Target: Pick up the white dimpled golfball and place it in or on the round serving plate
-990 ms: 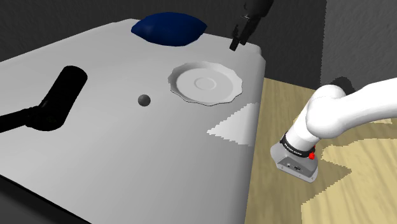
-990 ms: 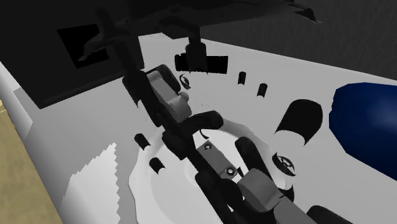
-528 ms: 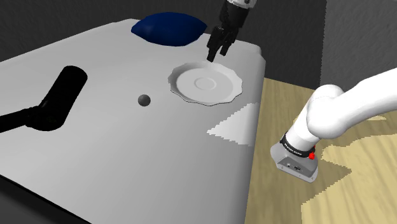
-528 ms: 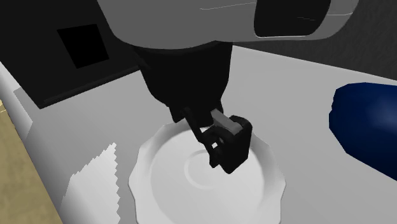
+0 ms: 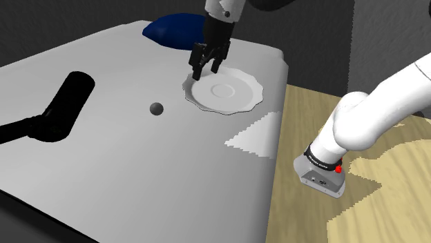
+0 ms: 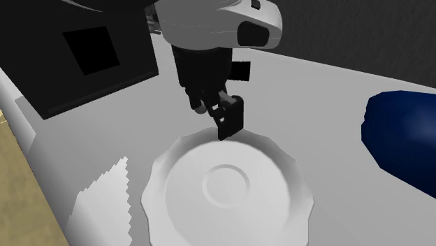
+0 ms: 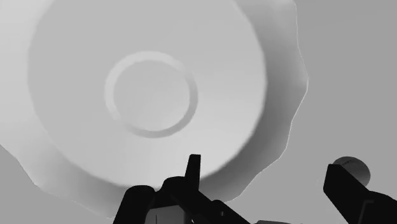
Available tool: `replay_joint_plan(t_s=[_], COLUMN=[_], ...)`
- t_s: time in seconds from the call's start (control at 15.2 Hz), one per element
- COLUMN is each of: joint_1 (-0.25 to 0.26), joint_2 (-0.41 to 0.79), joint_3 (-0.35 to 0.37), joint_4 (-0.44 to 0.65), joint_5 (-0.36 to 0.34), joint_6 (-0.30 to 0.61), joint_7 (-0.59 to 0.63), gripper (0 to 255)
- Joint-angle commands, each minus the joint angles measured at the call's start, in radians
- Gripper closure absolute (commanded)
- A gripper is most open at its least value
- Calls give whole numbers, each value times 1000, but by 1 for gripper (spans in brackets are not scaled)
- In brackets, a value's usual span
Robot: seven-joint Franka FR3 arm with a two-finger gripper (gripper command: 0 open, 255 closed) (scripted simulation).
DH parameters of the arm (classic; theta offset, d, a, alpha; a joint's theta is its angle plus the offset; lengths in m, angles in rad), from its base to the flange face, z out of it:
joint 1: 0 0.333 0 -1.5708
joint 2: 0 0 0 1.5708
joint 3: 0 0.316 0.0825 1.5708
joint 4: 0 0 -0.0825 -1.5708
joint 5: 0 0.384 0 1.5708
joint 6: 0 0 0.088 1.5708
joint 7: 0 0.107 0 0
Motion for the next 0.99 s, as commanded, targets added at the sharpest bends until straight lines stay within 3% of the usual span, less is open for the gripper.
replay_joint_plan(t_s=[0.0, 0.66, 0.92], joint_1=[5, 59, 67], joint_2=[70, 439, 459], joint_3=[35, 158, 159], joint_4=[49, 348, 319], joint_5=[-7, -136, -146], joint_6=[23, 81, 129], joint_7=[45, 271, 278], gripper=[0, 0, 0])
